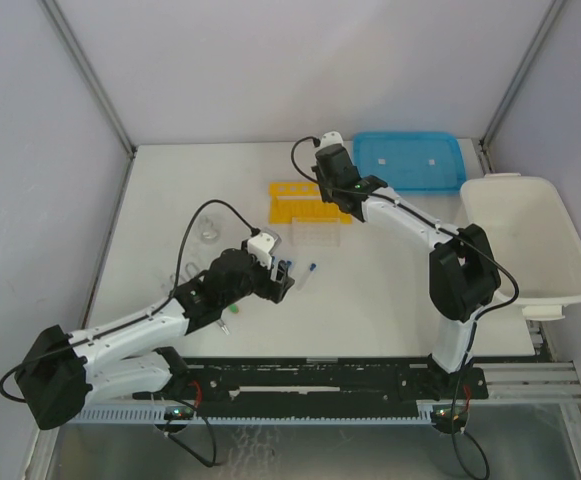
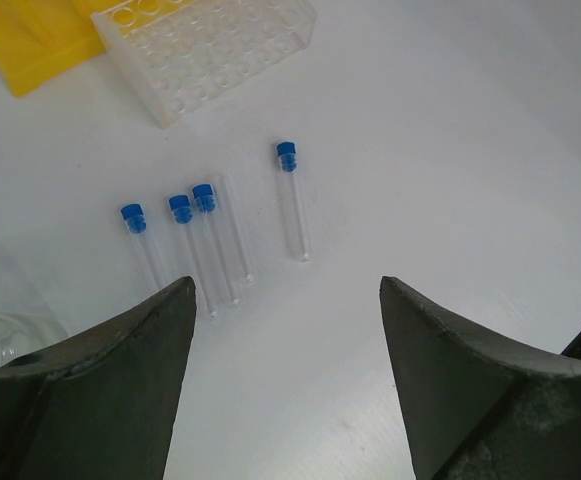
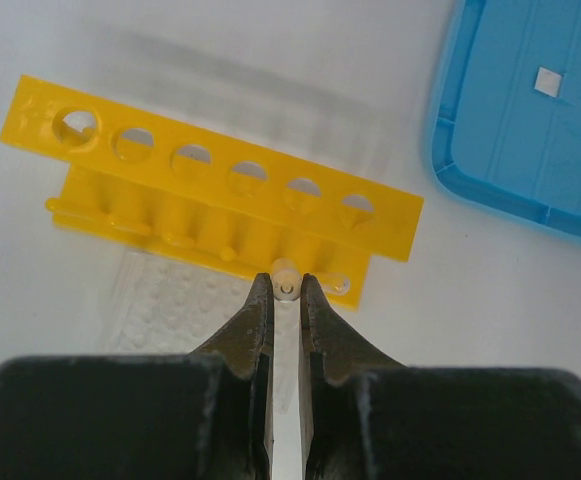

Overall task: Organize the chemistry lab equipment
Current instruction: Insert the test tube into the slot of the test tube rack.

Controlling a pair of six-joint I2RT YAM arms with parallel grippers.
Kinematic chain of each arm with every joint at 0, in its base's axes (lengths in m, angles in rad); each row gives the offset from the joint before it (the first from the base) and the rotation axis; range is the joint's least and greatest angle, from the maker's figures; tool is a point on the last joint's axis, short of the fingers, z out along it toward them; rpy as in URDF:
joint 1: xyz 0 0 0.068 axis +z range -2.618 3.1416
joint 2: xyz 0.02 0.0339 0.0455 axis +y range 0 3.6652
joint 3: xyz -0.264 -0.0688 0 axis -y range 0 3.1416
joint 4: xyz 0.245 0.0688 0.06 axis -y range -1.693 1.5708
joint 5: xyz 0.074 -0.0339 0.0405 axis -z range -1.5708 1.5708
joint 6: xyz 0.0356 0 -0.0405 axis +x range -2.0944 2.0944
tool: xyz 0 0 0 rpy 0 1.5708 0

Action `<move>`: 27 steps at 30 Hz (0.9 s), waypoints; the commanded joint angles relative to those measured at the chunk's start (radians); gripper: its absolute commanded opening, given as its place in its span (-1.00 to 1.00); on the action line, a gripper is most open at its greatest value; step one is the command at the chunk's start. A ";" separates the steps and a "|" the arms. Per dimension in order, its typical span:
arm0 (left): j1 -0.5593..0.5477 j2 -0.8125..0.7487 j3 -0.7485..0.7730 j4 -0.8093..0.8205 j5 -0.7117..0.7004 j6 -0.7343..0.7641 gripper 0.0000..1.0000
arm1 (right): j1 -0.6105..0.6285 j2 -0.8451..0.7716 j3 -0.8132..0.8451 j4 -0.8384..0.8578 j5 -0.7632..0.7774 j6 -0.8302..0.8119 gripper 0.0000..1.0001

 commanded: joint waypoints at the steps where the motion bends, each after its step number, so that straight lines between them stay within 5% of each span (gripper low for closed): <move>1: 0.007 -0.020 -0.029 0.048 0.000 -0.015 0.57 | -0.010 -0.006 0.002 0.048 -0.009 0.011 -1.00; 27: 0.007 -0.016 -0.030 0.048 -0.002 -0.016 0.57 | -0.030 0.078 0.003 0.066 -0.049 0.039 -1.00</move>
